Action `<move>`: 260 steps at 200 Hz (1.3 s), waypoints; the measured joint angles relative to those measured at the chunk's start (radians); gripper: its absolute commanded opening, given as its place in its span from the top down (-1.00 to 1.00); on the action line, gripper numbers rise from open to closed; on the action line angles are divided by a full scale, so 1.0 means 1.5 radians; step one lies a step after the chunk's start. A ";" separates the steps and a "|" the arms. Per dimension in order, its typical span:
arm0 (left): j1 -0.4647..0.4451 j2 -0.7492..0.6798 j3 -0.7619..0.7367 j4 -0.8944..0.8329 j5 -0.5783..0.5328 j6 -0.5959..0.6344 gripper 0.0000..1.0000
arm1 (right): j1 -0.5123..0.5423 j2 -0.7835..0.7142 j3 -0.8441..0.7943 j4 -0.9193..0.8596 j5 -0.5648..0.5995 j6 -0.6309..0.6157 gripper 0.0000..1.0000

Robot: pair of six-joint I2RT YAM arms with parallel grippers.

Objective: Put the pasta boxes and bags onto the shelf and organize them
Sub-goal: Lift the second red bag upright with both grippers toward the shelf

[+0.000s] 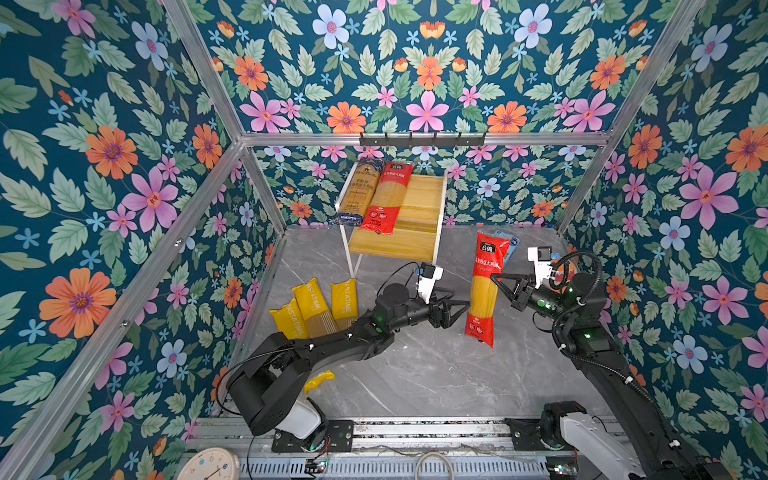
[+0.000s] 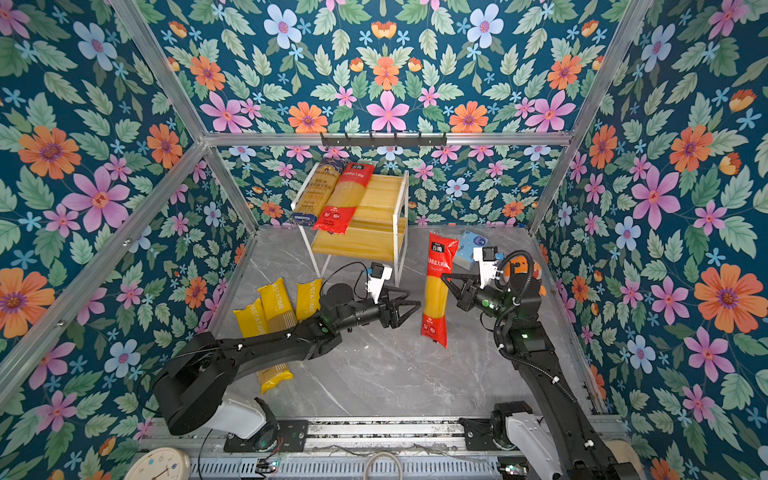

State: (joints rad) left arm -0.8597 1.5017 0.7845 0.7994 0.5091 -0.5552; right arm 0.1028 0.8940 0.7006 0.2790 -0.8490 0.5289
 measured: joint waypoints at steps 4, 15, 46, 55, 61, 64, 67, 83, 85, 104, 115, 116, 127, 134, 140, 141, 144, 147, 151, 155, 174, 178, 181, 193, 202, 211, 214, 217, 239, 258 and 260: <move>0.001 0.002 0.005 0.002 0.010 0.003 -0.60 | 0.002 0.003 0.006 0.012 -0.011 0.006 1.00; 0.002 0.007 0.015 0.007 0.032 0.003 -0.60 | 0.010 0.014 0.022 0.040 -0.040 0.019 1.00; 0.002 0.009 0.020 0.027 0.082 0.003 -0.54 | 0.033 0.048 0.055 0.125 -0.111 0.059 1.00; 0.002 0.008 0.020 0.033 0.093 0.003 -0.48 | 0.036 0.059 0.059 0.152 -0.127 0.074 1.00; 0.002 0.008 0.020 0.040 0.099 0.003 -0.44 | 0.038 0.068 0.060 0.176 -0.139 0.086 1.00; 0.002 0.008 0.020 0.042 0.100 0.003 -0.42 | 0.038 0.071 0.060 0.187 -0.144 0.091 1.00; 0.003 0.008 0.020 0.045 0.101 0.003 -0.39 | 0.038 0.075 0.060 0.196 -0.147 0.098 1.00; 0.005 0.009 0.018 0.064 0.121 -0.006 -0.18 | 0.039 0.095 0.060 0.242 -0.164 0.134 1.00; 0.005 0.009 0.018 0.067 0.124 -0.010 -0.15 | 0.039 0.097 0.059 0.249 -0.166 0.139 1.00; 0.010 0.010 0.014 0.089 0.141 -0.023 0.18 | 0.039 0.110 0.057 0.292 -0.175 0.173 1.00; 0.013 0.011 0.014 0.098 0.154 -0.030 0.33 | 0.040 0.112 0.057 0.306 -0.177 0.184 1.00; 0.013 0.011 0.014 0.099 0.155 -0.030 0.34 | 0.040 0.112 0.057 0.306 -0.177 0.184 1.00; 0.015 0.011 0.014 0.106 0.160 -0.031 0.42 | 0.040 0.112 0.057 0.310 -0.178 0.188 0.97; 0.017 0.011 0.014 0.109 0.166 -0.033 0.49 | 0.040 0.110 0.057 0.308 -0.179 0.188 0.90; 0.018 0.011 0.014 0.110 0.170 -0.035 0.56 | 0.040 0.108 0.059 0.299 -0.179 0.187 0.81; 0.018 0.011 0.014 0.110 0.170 -0.034 0.57 | 0.040 0.108 0.060 0.298 -0.179 0.187 0.80; 0.019 0.010 0.015 0.110 0.172 -0.034 0.59 | 0.040 0.107 0.061 0.291 -0.178 0.184 0.76; 0.019 0.010 0.015 0.110 0.173 -0.034 0.62 | 0.040 0.106 0.063 0.282 -0.176 0.182 0.71; 0.020 0.010 0.015 0.110 0.175 -0.034 0.64 | 0.040 0.104 0.066 0.269 -0.175 0.179 0.64; 0.021 0.009 0.015 0.109 0.178 -0.034 0.67 | 0.039 0.101 0.070 0.254 -0.173 0.175 0.56; 0.030 0.004 0.017 0.088 0.182 -0.030 0.76 | 0.038 0.084 0.091 0.181 -0.152 0.128 0.12; 0.032 0.003 0.017 0.080 0.183 -0.030 0.78 | 0.038 0.081 0.095 0.162 -0.148 0.115 0.03; 0.032 0.002 0.018 0.076 0.183 -0.029 0.79 | 0.038 0.079 0.096 0.149 -0.146 0.108 -0.03; 0.032 -0.002 0.021 0.050 0.179 -0.030 0.80 | 0.038 0.074 0.104 0.091 -0.141 0.073 -0.26; 0.032 -0.005 0.024 0.031 0.177 -0.029 0.81 | 0.039 0.073 0.109 0.051 -0.135 0.050 -0.51; 0.033 -0.007 0.027 0.014 0.176 -0.027 0.81 | 0.039 0.076 0.116 0.010 -0.128 0.029 -0.63; 0.033 -0.007 0.028 0.009 0.175 -0.027 0.81 | 0.040 0.077 0.119 -0.002 -0.127 0.022 -0.64; 0.033 -0.007 0.030 0.004 0.174 -0.027 0.81 | 0.040 0.079 0.121 -0.014 -0.124 0.014 -0.65; 0.032 -0.007 0.036 -0.005 0.182 -0.024 0.82 | 0.057 0.094 0.146 -0.104 -0.102 -0.035 -0.66; 0.032 -0.007 0.041 -0.005 0.189 -0.018 0.82 | 0.076 0.112 0.165 -0.147 -0.095 -0.073 -0.59; 0.032 -0.007 0.042 -0.005 0.190 -0.017 0.82 | 0.078 0.114 0.166 -0.149 -0.095 -0.076 -0.57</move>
State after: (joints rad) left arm -0.8124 1.4906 0.8471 0.7914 0.7944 -0.5800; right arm 0.2195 1.0653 0.9497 0.0555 -0.9913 0.4152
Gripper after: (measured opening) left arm 0.195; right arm 0.817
